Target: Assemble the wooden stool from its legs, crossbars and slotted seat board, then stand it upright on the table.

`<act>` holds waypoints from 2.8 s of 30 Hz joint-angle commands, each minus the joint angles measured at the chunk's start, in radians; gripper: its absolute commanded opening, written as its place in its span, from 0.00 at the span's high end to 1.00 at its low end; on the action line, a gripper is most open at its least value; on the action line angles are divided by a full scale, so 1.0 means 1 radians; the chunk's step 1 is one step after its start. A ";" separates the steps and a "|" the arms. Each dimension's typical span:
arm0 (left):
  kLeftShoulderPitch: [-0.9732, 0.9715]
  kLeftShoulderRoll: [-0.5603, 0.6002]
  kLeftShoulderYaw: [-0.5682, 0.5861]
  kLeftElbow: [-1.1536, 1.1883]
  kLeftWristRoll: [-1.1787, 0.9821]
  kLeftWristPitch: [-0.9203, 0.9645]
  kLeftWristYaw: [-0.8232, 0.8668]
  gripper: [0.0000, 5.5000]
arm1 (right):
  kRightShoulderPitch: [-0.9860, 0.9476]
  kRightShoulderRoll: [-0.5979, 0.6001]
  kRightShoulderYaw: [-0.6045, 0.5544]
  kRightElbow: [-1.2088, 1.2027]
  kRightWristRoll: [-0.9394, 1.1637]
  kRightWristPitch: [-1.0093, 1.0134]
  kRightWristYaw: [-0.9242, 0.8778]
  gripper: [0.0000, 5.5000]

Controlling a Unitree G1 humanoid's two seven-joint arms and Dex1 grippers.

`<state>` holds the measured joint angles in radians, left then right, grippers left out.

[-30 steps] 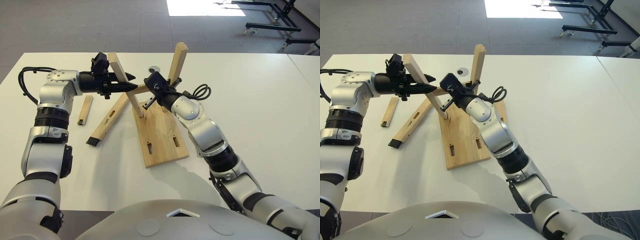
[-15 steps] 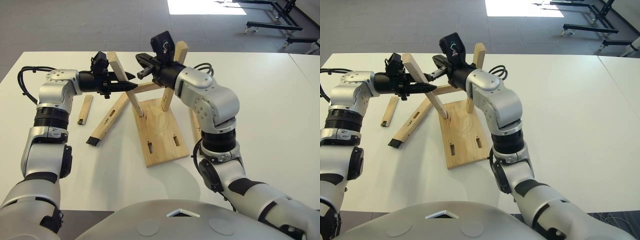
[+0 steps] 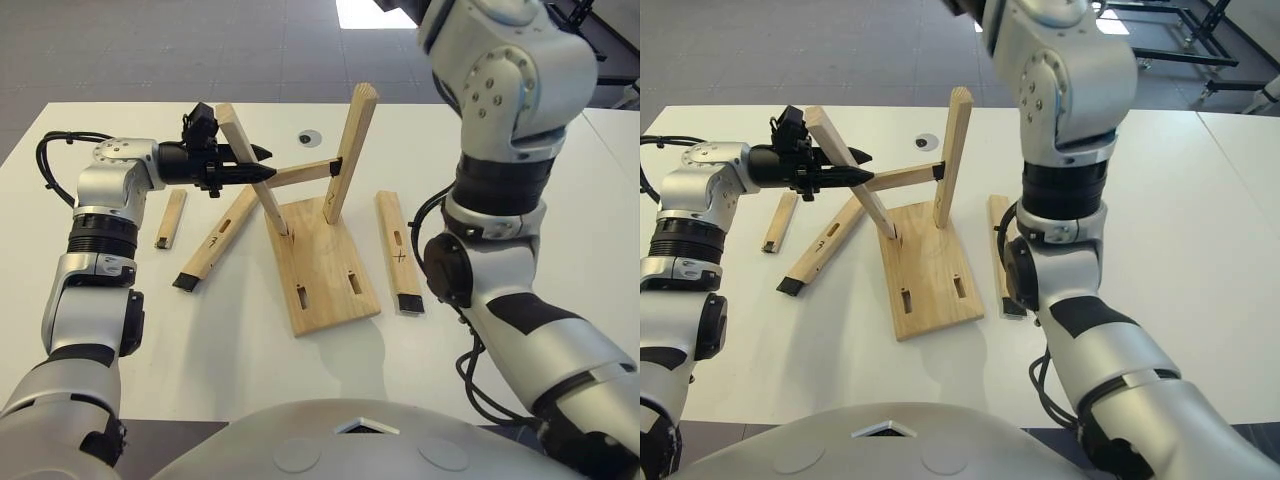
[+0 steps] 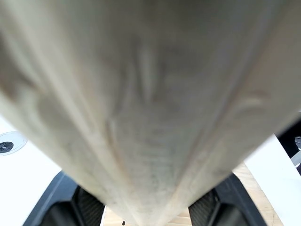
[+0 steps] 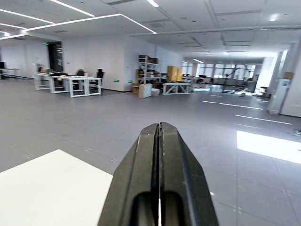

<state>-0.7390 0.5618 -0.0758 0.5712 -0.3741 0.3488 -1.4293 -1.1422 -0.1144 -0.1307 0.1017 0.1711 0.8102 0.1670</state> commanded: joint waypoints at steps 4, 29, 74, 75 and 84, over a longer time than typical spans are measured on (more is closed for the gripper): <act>0.024 0.006 -0.024 -0.043 0.017 0.031 -0.015 0.63 | 0.027 -0.042 0.018 0.316 -0.088 -0.180 -0.074 1.00; 0.056 -0.006 -0.027 -0.148 -0.010 0.082 -0.007 0.63 | 0.298 0.122 0.090 0.319 -0.041 -0.003 -0.039 1.00; 0.124 0.022 -0.107 -0.416 0.081 0.048 0.142 0.63 | 0.313 0.113 -0.013 0.215 0.019 0.090 -0.153 1.00; 0.129 0.024 -0.110 -0.418 0.091 0.036 0.155 0.63 | 0.335 0.143 -0.005 0.150 0.031 0.138 -0.166 1.00; 0.125 0.020 -0.090 -0.408 0.061 0.040 0.197 0.63 | 0.343 0.069 -0.007 0.174 -0.008 0.123 -0.152 1.00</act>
<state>-0.6059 0.5684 -0.1475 0.1717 -0.3823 0.4199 -1.2737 -0.7561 -0.0130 -0.1355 0.2313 0.1729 0.9710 0.0032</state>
